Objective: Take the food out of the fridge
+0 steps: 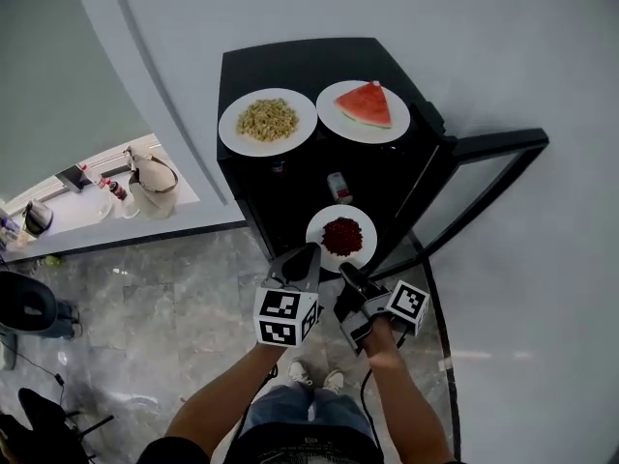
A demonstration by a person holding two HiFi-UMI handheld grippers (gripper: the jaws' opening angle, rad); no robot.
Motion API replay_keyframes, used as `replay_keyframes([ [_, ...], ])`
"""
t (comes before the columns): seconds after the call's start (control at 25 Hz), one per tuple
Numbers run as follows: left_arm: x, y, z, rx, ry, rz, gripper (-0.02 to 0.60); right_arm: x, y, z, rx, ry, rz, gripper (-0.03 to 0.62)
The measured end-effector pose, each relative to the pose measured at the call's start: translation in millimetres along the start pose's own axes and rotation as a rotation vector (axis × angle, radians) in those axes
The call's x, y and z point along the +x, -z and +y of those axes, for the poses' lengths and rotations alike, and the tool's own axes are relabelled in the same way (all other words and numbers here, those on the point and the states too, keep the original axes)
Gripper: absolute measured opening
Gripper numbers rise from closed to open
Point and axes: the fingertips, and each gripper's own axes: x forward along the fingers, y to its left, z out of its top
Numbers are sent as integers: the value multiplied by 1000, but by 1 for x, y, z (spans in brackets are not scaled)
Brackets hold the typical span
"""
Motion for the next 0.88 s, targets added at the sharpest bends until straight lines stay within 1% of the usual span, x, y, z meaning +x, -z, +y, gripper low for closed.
replay_keyframes([
  [0.16,-5,-27,-2,-2,-3,-26,2,-6,-8,45,-47,-23,-18,11],
  [0.32,-13,-38,-7,8,-4,-32,2,-13,-10,70,-49,-32,-40,11],
  [0.52,-17,-45,-16,-12,-1,-48,2,-23,-12,84,-53,-26,-59,11],
  [0.68,-17,-45,-19,-9,1,-44,2,-26,-12,88,-46,-27,-66,11],
  [0.88,-18,-47,-24,-5,9,-61,2,-27,-13,88,-55,-34,-74,11],
])
